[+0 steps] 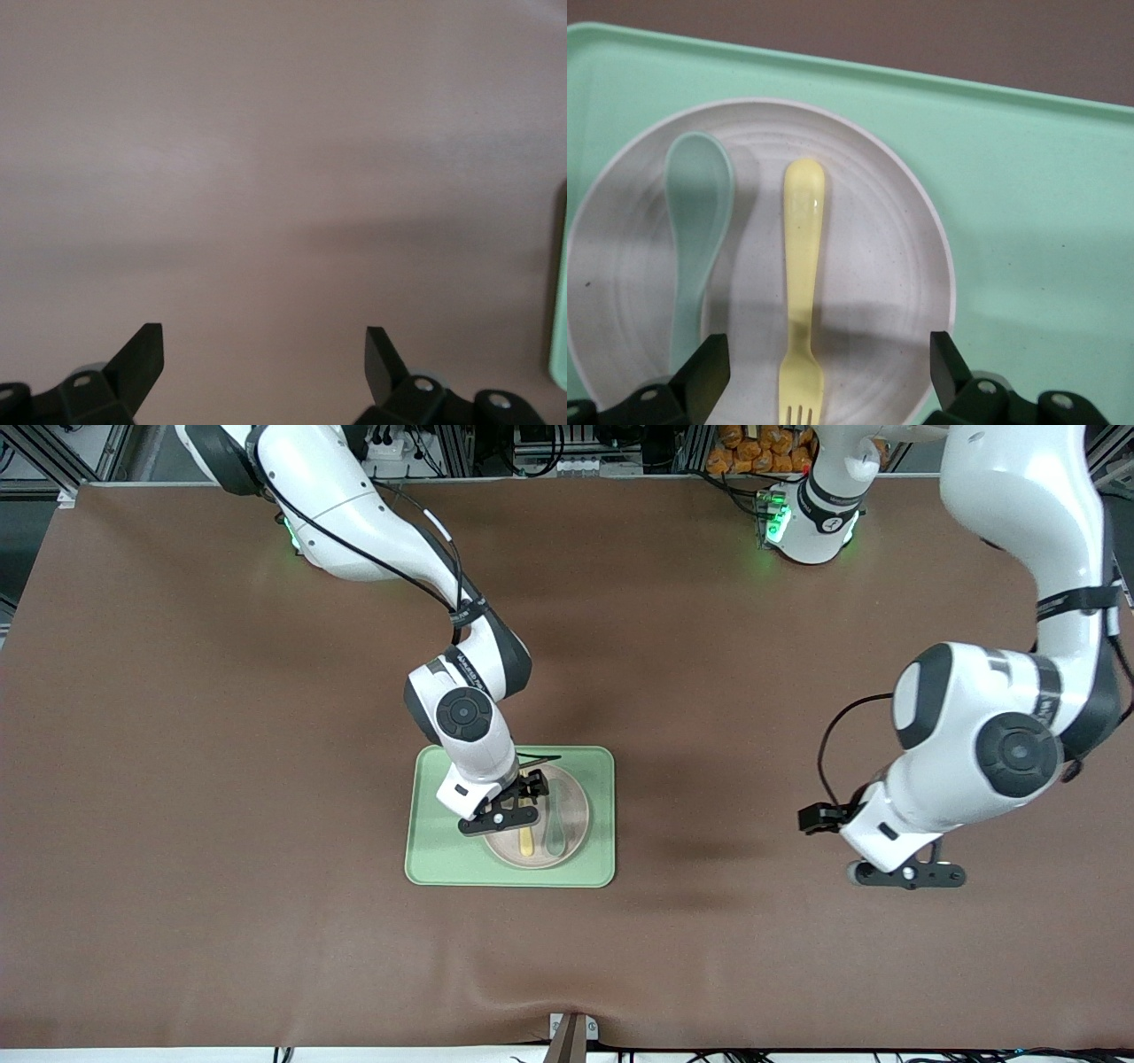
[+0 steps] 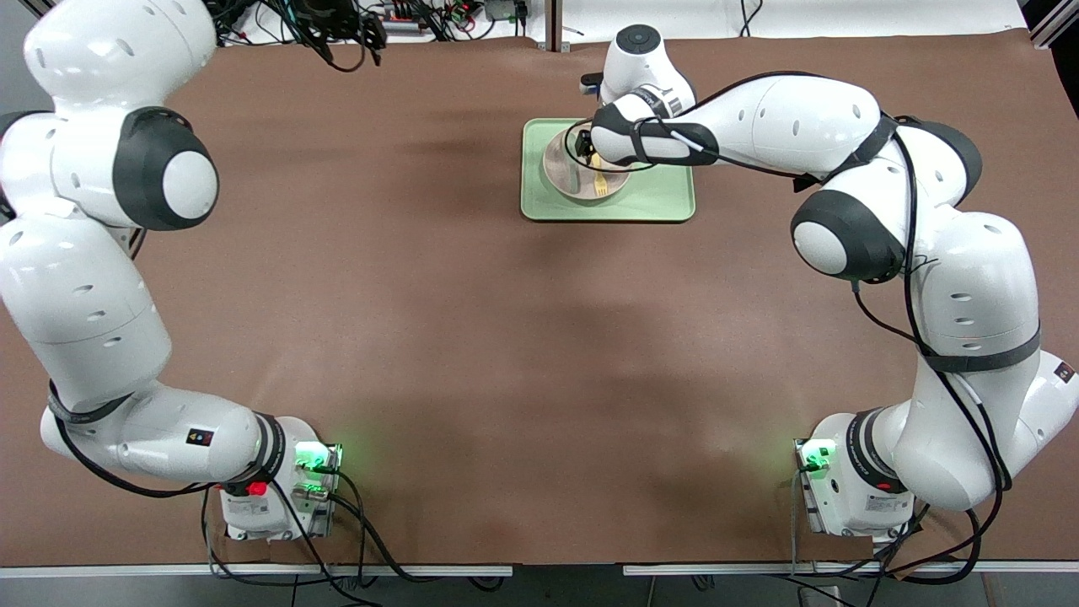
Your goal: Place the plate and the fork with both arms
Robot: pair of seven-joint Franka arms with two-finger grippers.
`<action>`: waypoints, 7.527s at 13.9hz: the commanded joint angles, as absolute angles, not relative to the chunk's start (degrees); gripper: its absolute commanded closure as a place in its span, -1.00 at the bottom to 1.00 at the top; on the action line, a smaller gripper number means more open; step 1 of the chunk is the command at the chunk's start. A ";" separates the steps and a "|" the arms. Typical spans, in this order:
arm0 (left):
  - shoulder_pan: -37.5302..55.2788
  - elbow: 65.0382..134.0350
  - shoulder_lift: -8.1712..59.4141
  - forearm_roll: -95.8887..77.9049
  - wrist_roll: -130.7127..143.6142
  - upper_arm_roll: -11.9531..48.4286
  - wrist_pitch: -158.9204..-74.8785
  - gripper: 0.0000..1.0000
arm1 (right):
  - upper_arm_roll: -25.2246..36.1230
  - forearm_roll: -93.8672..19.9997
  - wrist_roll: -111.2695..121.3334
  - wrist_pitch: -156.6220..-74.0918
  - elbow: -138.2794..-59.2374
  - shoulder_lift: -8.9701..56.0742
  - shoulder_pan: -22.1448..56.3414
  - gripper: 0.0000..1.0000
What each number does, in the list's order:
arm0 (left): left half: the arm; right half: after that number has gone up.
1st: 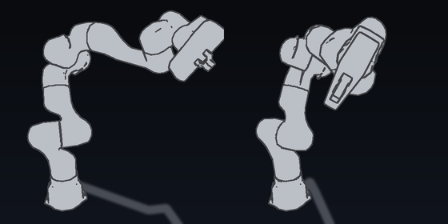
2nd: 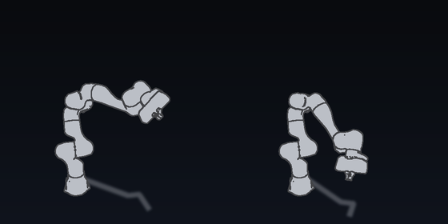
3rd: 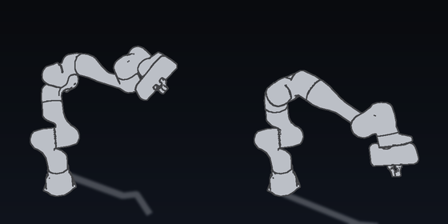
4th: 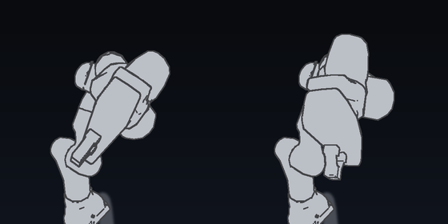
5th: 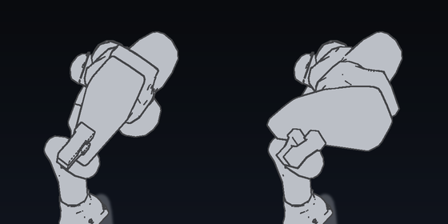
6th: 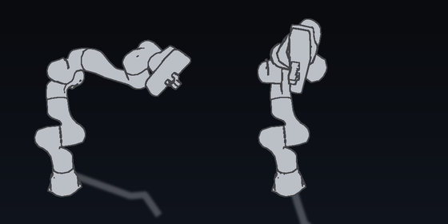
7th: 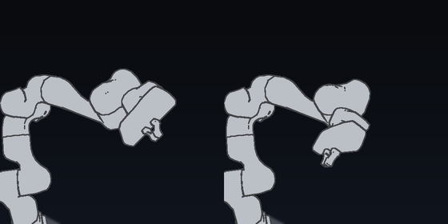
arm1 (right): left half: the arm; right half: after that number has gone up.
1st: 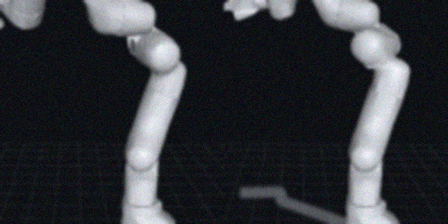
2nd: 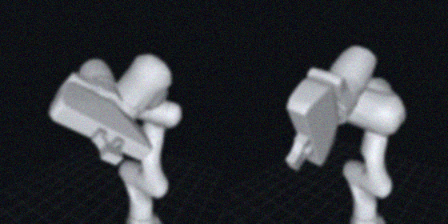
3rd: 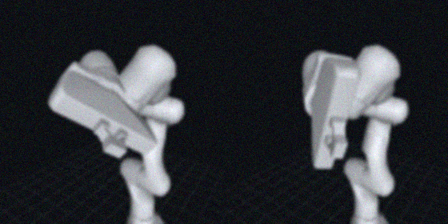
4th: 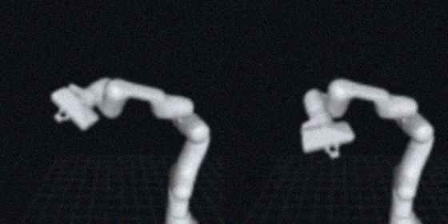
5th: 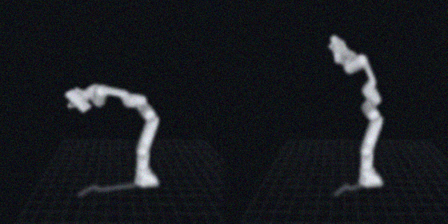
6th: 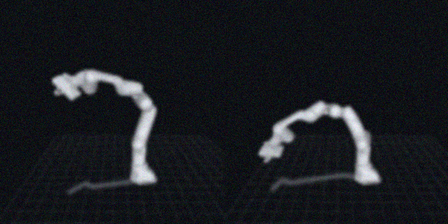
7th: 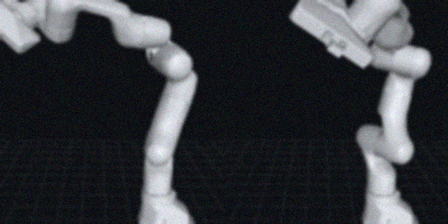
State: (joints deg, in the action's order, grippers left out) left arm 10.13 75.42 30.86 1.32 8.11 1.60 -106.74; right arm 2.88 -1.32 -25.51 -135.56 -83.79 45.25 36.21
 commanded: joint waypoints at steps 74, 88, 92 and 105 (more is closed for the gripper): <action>4.04 88.68 1.76 1.23 -1.23 -3.25 -88.50 -1.00 | 2.20 -2.37 -9.40 -126.57 -90.62 42.46 26.28 -1.00; 4.57 88.24 2.02 1.23 -1.05 -3.25 -88.50 -1.00 | 2.72 -7.21 16.61 -92.48 -90.53 8.29 -4.22 -1.00; 4.13 88.24 2.02 1.14 -1.40 -3.16 -88.42 -1.00 | 2.38 -4.14 9.26 -84.57 -90.70 -0.16 -4.05 -1.00; 3.96 88.15 2.02 1.23 -1.58 -3.16 -88.50 -1.00 | 2.64 0.00 2.29 -81.30 -89.91 -3.78 0.35 -1.00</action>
State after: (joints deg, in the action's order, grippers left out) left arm 4.36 88.69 1.99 2.05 -1.06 -3.27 -88.60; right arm 3.03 -0.75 3.79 -81.32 -89.17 -2.76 0.69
